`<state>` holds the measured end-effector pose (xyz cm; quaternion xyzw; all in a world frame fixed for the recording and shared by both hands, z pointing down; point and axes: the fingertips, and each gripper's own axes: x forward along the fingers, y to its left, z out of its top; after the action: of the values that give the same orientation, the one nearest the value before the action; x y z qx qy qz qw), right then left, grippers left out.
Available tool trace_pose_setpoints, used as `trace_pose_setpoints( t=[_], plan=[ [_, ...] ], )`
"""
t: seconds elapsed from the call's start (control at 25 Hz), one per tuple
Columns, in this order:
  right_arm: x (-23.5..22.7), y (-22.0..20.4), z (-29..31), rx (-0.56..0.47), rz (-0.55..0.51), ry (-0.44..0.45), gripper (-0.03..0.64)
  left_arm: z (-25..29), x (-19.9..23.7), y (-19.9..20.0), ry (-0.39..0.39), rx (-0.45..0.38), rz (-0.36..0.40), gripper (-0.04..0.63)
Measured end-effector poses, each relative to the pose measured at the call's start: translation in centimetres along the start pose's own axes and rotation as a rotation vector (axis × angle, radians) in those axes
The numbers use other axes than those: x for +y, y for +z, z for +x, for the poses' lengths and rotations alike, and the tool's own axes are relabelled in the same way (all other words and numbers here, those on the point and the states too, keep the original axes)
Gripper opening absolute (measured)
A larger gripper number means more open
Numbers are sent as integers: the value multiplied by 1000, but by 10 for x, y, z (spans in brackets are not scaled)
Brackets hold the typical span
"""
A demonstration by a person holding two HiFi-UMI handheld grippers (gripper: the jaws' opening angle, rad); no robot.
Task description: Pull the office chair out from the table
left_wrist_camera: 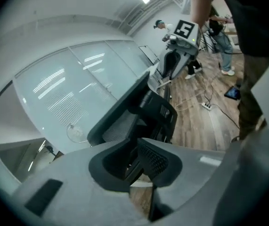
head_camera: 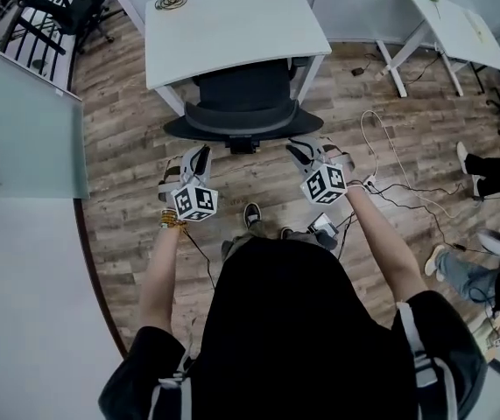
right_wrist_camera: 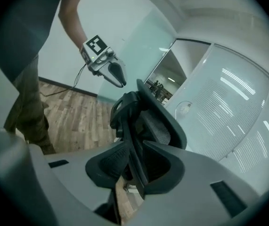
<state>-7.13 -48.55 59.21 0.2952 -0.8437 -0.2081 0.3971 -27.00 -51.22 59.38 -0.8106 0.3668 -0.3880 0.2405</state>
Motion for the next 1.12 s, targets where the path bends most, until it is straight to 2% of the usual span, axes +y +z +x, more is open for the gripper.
trace_pose_setpoints(
  t=[0.12, 0.36, 0.56, 0.68, 0.8, 0.92, 1.12],
  plan=[
    [8, -17, 20, 77, -54, 42, 95, 19, -9, -23, -94, 39, 106, 108],
    [13, -44, 45, 182, -100, 64, 115, 46, -20, -64, -228, 137, 236, 175],
    [14, -56, 60, 232, -128, 89, 115, 67, -15, -82, -261, 191, 233, 178],
    [11, -58, 65, 244, -125, 73, 97, 74, -12, -84, -254, 188, 178, 176],
    [12, -59, 69, 253, -124, 72, 94, 76, -11, -84, -256, 178, 173, 156],
    [12, -58, 72, 257, -115, 84, 92, 78, -12, -84, -298, 172, 181, 156],
    [13, -56, 73, 266, -115, 95, 92, 87, -21, -88, -413, 198, 181, 155]
  ],
)
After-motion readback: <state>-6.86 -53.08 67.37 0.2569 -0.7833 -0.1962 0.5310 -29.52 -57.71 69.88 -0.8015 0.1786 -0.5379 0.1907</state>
